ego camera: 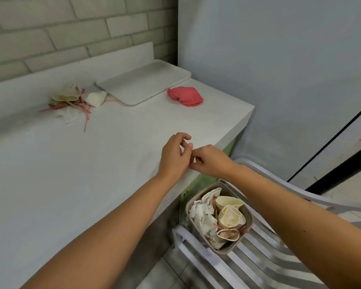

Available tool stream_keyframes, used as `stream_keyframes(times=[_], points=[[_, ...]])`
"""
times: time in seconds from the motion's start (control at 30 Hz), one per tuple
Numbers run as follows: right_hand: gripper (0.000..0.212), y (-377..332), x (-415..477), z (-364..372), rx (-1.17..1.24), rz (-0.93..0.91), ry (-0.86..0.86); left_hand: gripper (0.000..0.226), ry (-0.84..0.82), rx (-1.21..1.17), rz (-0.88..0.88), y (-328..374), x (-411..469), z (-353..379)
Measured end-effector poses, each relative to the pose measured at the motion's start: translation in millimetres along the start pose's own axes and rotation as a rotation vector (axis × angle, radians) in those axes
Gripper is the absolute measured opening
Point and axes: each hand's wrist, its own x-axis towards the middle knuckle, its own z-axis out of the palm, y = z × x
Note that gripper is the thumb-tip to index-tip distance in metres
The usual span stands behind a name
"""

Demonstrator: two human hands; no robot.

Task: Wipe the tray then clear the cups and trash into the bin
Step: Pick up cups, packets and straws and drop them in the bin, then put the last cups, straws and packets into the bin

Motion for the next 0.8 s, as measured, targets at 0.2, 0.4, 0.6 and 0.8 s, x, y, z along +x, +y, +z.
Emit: stream_keyframes(times=[0.2,0.4,0.6,0.8], points=[[0.016,-51.7,47.1,4.2,-0.049,-0.057,0.003,0.034,-0.004,0.17,-0.159,-41.4,21.0,-75.0],[0.017,-102.5,91.4,23.3,-0.043,-0.102,-0.014,0.031,0.061,0.286,-0.275,-97.3,30.8,-156.7],[0.025,-143.9,127.9,43.8,-0.049,-0.127,-0.086,0.024,0.106,0.37,-0.351,-139.9,36.7,-226.7],[0.026,-167.5,159.9,58.9,-0.075,-0.147,-0.132,0.019,0.15,0.382,-0.396,-168.0,47.2,-265.8]])
